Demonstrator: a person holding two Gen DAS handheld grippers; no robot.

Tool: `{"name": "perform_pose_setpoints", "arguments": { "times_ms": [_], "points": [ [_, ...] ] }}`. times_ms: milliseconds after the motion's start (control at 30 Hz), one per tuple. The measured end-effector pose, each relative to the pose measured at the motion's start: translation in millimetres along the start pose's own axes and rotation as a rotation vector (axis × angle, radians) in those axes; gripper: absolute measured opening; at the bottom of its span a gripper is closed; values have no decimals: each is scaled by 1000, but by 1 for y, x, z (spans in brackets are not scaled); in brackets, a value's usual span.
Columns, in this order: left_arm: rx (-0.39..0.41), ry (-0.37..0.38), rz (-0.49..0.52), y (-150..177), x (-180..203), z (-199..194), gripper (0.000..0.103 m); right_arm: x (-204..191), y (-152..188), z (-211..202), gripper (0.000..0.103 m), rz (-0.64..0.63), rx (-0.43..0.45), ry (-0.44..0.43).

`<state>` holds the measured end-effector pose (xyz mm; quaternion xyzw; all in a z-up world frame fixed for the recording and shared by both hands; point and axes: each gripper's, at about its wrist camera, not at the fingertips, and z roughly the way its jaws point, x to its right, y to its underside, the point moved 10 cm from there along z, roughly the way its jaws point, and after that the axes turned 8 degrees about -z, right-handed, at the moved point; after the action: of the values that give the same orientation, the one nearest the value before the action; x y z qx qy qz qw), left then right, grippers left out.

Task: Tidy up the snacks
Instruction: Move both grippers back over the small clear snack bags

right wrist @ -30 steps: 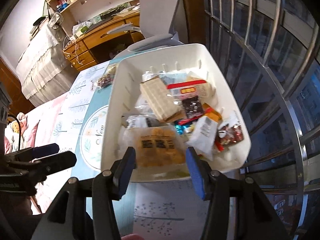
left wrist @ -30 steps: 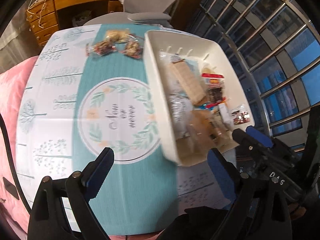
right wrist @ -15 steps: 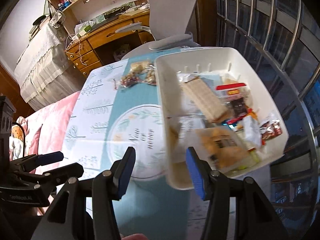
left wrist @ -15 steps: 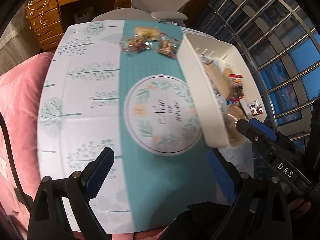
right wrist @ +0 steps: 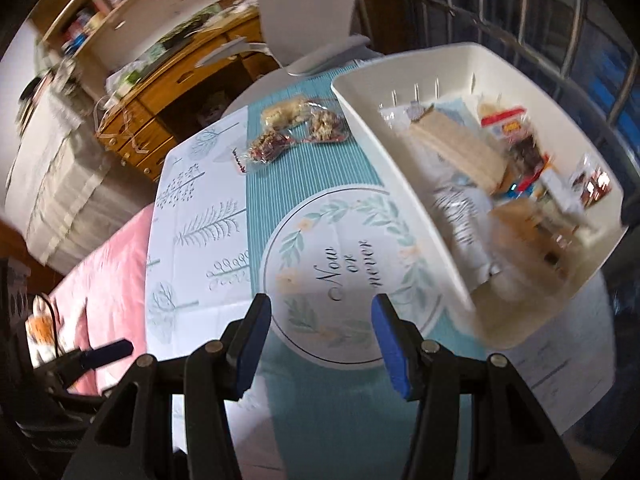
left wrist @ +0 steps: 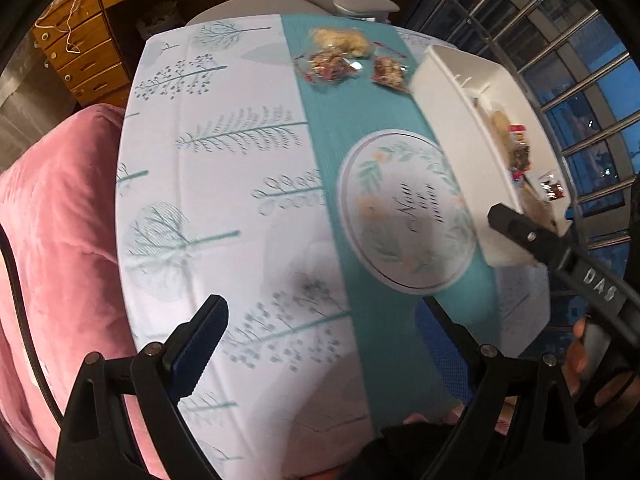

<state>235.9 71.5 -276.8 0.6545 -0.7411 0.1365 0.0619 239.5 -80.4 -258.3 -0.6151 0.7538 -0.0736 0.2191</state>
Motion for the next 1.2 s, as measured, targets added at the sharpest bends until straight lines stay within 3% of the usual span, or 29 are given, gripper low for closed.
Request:
{"name": "perform_pose_setpoints", "arguments": {
  "times_ms": [333,500,667,767,1200],
  "points": [
    [60,-10,7,-67,-21,17,94,-9,-44,40,53,167,29,-22],
    [90,-17,-16,-106,-21,31,94,-10,-71,58,53,181,80,-15],
    [147,-47,37,-147,-18,42,94,-11,-94,78,53,199,141,-4],
    [141,-14,22,-166,-16,50,94,-10,-102,89,53,211,166,5],
    [121,51,41,-235,9,76,94,4,-138,123,53,174,344,161]
  ]
}}
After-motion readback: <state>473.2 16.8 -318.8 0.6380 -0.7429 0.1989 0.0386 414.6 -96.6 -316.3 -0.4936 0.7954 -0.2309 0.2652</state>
